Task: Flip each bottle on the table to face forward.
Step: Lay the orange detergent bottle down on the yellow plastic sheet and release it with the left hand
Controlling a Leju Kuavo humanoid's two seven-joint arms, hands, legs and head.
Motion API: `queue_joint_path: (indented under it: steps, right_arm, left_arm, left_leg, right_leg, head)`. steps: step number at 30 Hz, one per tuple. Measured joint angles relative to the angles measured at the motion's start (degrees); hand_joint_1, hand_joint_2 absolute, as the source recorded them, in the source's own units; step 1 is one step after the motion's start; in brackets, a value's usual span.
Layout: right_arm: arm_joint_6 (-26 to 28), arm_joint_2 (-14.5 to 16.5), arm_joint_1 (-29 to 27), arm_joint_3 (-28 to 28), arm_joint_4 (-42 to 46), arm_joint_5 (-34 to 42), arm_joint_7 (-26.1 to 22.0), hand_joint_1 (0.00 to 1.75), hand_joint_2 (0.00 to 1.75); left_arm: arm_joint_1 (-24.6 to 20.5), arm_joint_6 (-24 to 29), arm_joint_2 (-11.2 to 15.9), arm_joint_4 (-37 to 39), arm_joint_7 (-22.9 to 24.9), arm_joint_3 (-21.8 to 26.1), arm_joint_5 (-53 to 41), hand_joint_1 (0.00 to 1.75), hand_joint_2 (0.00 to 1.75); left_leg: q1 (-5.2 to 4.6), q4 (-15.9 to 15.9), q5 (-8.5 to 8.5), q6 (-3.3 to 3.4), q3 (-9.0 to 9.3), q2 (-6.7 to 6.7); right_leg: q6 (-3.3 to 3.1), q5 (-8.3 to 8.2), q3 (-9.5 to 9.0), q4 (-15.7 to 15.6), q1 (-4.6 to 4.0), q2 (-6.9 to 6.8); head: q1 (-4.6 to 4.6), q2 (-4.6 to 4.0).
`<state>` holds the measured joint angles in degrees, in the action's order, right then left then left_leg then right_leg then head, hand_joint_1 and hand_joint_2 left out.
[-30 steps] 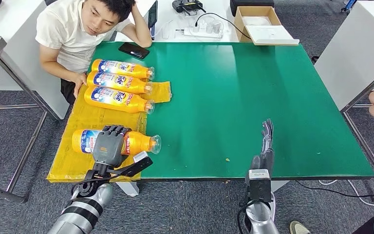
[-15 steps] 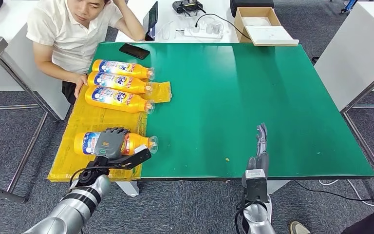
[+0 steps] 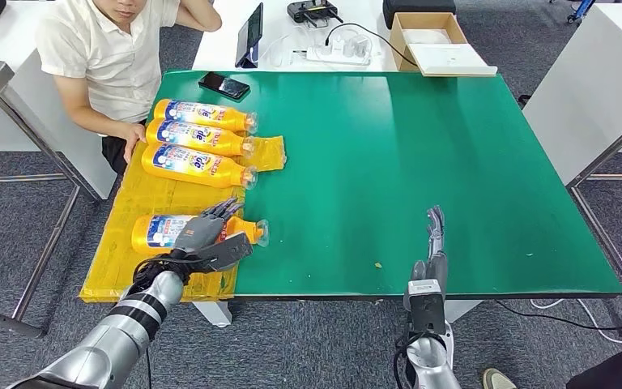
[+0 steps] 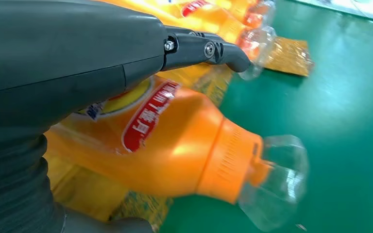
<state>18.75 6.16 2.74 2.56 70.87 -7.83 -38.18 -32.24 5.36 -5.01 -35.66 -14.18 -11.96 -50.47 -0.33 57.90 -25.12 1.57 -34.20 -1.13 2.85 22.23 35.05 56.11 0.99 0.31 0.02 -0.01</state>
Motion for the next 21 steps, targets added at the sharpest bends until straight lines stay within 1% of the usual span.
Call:
queue_joint_path:
  steps: [5, 8, 11, 17, 21]
  right_arm:
    - [0.2, -0.3, 0.0, -0.3, -0.6, 0.4, 0.0, 0.0, 0.0]
    - [0.5, -0.5, 0.0, -0.4, -0.7, 0.9, 0.0, 0.0, 0.0]
    - [0.7, -0.5, 0.0, -0.7, -0.7, 1.4, 0.0, 0.0, 0.0]
    - [0.8, -0.4, -0.5, -0.9, -0.5, 2.4, 0.0, 0.0, 0.0]
    - [1.6, 1.3, -1.9, -3.3, 2.4, 6.1, 0.0, 0.0, 0.0]
  left_arm:
    - [0.2, -2.4, 0.5, -1.7, -1.4, -0.1, 4.6, 0.0, 1.75]
    - [1.5, -1.2, 0.7, -3.7, -4.2, -0.1, 9.6, 0.0, 1.75]
    - [3.7, 1.5, 0.7, -7.0, -7.3, -0.1, 14.0, 0.0, 1.75]
    - [8.1, 8.2, 0.3, -14.2, -10.5, 0.0, 17.0, 0.0, 1.75]
    - [12.8, 14.7, 0.2, -23.2, -11.8, -0.8, 21.3, 0.0, 1.75]
  left_leg:
    - [0.01, 0.0, 0.02, -0.01, 0.01, 0.0]
    - [0.01, 0.0, 0.03, -0.01, 0.01, 0.03]
    - [0.01, 0.0, 0.03, -0.02, -0.02, 0.04]
    - [0.0, 0.0, 0.0, -0.01, -0.11, 0.04]
    - [0.0, 0.0, -0.02, -0.01, -0.14, 0.04]
  right_leg:
    - [0.0, 0.0, 0.0, 0.0, -0.01, 0.0]
    - [0.0, 0.0, 0.02, 0.0, -0.01, 0.01]
    - [0.0, 0.0, 0.06, 0.0, -0.01, 0.02]
    - [0.0, 0.01, 0.13, 0.0, 0.0, 0.01]
    - [0.0, 0.03, 0.17, 0.0, -0.01, 0.02]
  head:
    - [0.0, -0.01]
    - [0.0, 0.01]
    - [0.02, 0.01]
    - [0.02, 0.0]
    - [0.0, 0.01]
